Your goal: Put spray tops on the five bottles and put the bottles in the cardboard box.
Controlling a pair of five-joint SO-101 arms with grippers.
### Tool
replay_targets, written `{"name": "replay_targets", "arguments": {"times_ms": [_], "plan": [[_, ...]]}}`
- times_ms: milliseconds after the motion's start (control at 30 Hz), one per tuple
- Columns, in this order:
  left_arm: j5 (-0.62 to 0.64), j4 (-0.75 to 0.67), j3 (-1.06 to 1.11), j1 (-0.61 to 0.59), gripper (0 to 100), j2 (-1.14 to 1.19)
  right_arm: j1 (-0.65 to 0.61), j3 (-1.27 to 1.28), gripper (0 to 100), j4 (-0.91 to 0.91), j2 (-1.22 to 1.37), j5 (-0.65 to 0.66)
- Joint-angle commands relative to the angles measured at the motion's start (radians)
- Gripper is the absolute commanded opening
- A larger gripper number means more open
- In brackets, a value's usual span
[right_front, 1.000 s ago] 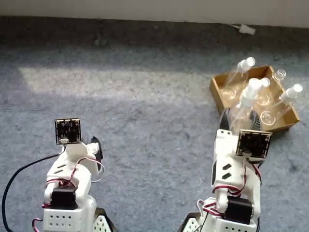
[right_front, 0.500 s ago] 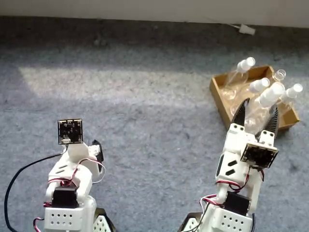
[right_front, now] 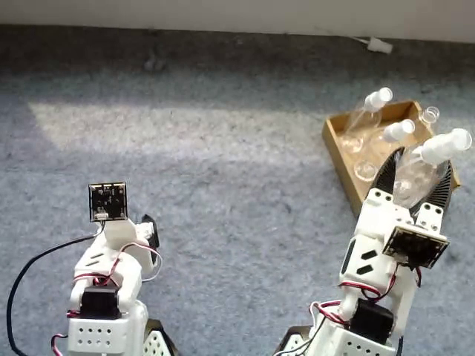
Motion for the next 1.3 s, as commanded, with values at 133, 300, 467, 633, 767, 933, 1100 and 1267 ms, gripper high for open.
{"name": "replay_targets", "arguments": {"times_ms": [133, 300, 467, 633, 767, 933, 1100, 1267], "plan": [[-0.006, -0.003, -0.005, -0.007, 3, -0.012, 0.018, -0.246, 13.5, 0.001, 0.334, -0.006], [-0.006, -0.002, -0.005, -0.007, 3, -0.012, 0.019, -0.312, 13.5, -0.143, 0.503, -0.006], [-0.006, -0.003, -0.001, -0.007, 3, -0.012, 0.019, -0.257, 13.5, -0.255, 0.581, -0.006], [-0.006, -0.043, 0.039, -0.005, 3, -0.012, 0.019, -0.194, 13.5, -0.406, 0.633, -0.006], [-0.006, -0.071, 0.056, -0.005, 3, -0.012, 0.021, -0.186, 13.5, -0.493, 0.717, -0.003], [-0.006, -0.071, 0.056, -0.005, 3, -0.012, 0.062, -0.185, 13.4, -0.595, 0.86, -0.005], [-0.006, -0.071, 0.056, -0.005, 3, -0.012, 0.088, -0.185, 13.4, -0.728, 1.009, -0.005], [-0.006, -0.071, 0.056, -0.005, 3, -0.012, 0.084, -0.176, 13.4, -0.8, 1.113, -0.005]]}}
